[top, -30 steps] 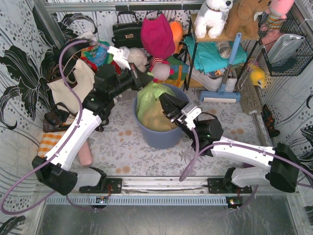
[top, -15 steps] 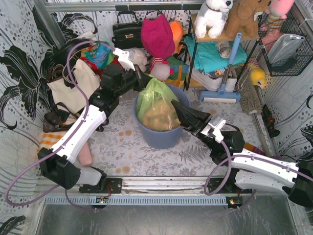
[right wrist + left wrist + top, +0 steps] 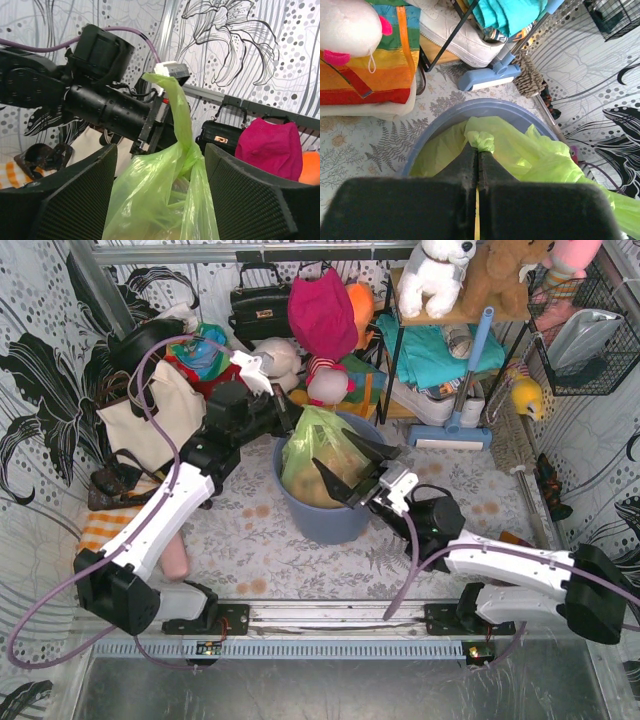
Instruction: Tie the trash bag
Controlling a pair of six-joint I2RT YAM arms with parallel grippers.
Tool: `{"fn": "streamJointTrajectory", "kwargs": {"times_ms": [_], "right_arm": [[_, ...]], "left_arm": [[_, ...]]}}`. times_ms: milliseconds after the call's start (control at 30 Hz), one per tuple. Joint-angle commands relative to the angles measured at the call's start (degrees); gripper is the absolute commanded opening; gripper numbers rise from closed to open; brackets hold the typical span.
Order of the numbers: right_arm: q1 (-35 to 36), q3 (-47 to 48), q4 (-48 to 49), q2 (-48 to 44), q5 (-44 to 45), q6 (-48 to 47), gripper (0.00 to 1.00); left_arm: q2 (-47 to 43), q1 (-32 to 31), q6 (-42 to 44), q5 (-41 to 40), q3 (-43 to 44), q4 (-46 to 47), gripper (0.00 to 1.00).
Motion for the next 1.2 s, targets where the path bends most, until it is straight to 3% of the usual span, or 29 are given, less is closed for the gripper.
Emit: {"fn": "streamJointTrajectory", "kwargs": {"times_ms": [0,267,467,567,700,733,900,1167], "right_arm": [[0.3,5.4,8.0,4.9,4.0,-1.4,0.71],[0.1,13.4,14.3,16.2,10.5,-3.6,0.68],[-0.4,15.4,16.2,19.6,11.4,-3.1,0.57],[-0.4,15.1,16.6,19.7,11.1,-3.0,0.41],[-0.5,14.6,14.3,18.3,10.3,-3.0,0.05],[-0.5,14.4,13.5,17.8,10.1,-2.8,0.00],[-0.5,13.6,8.4,12.7,8.4,-0.2,0.00],[-0.5,16.2,-4.5,2.9,-0.2,5.7,0.00]], "left_arm": [[-3.2,0.3,-1.3,1.3,-1.1,4.0,0.00],[-5.7,0.2,-2.7,1.9,-3.3,5.1,0.00],[-6.4,0.1,-3.0,1.9,-3.6,5.2,0.00],[-6.5,0.1,-3.3,2.1,-3.7,5.4,0.00],[-6.3,0.1,-3.1,1.9,-3.5,5.5,0.00],[-6.1,0.1,-3.0,1.7,-3.4,5.4,0.00],[-4.9,0.1,-0.8,0.6,-0.3,4.0,0.00],[-0.2,0.1,4.1,-2.2,11.9,-0.6,0.00]]}}
